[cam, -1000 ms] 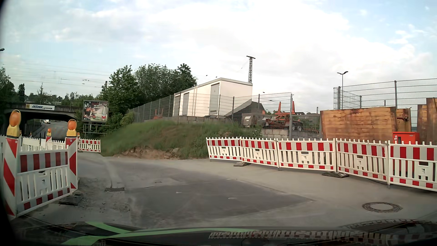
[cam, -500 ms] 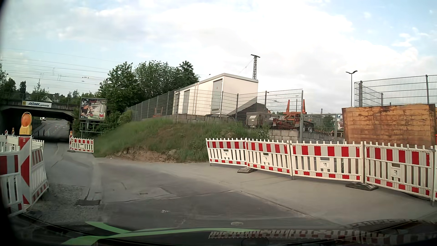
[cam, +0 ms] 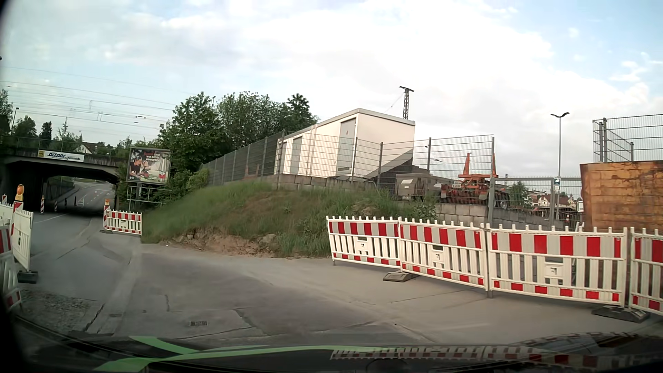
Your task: Follow the waypoints while adhering to traffic rules and regulations
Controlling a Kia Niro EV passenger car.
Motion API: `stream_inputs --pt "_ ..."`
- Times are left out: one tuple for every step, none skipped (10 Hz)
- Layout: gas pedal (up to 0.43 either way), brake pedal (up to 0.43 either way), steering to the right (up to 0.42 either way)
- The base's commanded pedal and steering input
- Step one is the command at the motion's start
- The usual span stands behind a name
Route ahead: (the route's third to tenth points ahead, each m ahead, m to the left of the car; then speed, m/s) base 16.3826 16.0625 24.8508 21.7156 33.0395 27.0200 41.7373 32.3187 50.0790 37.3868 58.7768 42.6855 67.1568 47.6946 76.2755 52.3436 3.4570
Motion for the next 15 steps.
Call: stream_inputs --pt "0.039 0.000 -0.231" --pt "0.039 0.000 -0.268" --pt "0.039 0.000 -0.298" --pt "0.039 0.000 -0.320" --pt "0.039 0.000 -0.331" --pt "0.039 0.000 -0.348" --pt "0.039 0.000 -0.361" --pt "0.039 0.000 -0.378" --pt "0.039 0.000 -0.386" --pt "0.028 0.000 -0.387" --pt "0.028 0.000 -0.387" --pt "0.028 0.000 -0.393" --pt "0.028 0.000 -0.400" --pt "0.028 0.000 -0.407" --pt "0.028 0.000 -0.411"
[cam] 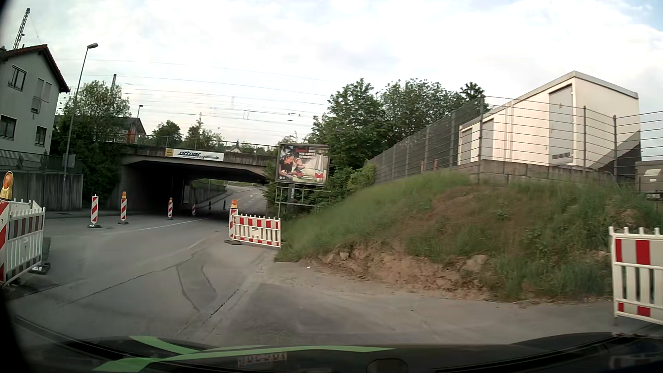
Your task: Follow the waypoints while adhering to traffic rules and regulations
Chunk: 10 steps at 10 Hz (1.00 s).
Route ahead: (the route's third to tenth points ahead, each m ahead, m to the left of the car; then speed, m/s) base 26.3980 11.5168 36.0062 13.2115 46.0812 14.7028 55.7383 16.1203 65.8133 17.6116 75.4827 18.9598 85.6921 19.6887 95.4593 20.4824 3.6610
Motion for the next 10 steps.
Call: stream_inputs --pt "0.028 0.000 -0.414" --pt "0.028 0.000 -0.416" --pt "0.028 0.000 -0.417" --pt "0.028 0.000 -0.418" --pt "0.028 0.000 -0.410" --pt "0.028 0.000 -0.402" --pt "0.028 0.000 -0.400" --pt "0.028 0.000 -0.400" --pt "0.028 0.000 -0.386" --pt "0.028 0.000 -0.359"
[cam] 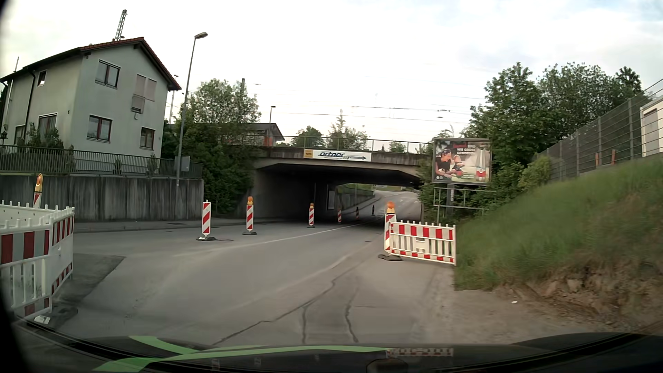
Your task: Follow the waypoints while adhering to traffic rules and regulations
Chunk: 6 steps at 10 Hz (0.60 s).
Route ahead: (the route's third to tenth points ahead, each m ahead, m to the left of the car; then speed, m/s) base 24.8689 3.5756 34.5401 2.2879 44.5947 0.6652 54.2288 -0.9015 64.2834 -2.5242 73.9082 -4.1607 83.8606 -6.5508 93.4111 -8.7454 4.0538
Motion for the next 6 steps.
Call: stream_inputs --pt "0.028 0.000 -0.320" --pt "0.028 0.000 -0.283" --pt "0.028 0.000 -0.279" --pt "0.028 0.000 -0.281" --pt "0.028 0.000 -0.270" --pt "0.039 0.000 -0.226"
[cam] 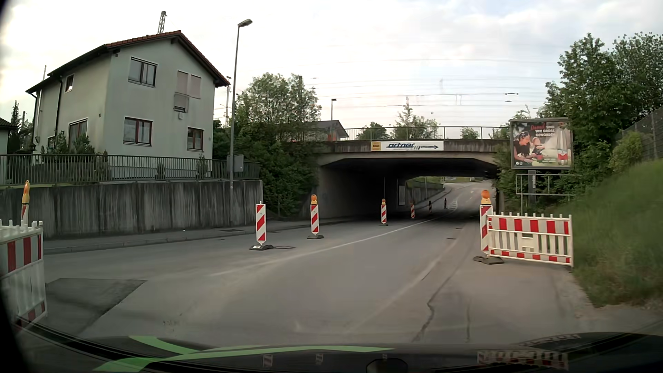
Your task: Follow the waypoints while adhering to traffic rules and regulations
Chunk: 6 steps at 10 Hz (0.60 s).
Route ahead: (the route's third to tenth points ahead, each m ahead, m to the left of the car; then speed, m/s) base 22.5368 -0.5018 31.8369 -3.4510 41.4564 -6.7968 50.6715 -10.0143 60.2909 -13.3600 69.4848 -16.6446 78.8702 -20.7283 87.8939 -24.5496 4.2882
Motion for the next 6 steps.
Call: stream_inputs --pt "0.028 0.000 -0.173" --pt "0.028 0.000 -0.152" --pt "0.028 0.000 -0.129" --pt "0.028 0.000 -0.105" --pt "0.028 0.000 -0.075" --pt "0.028 0.000 -0.027"
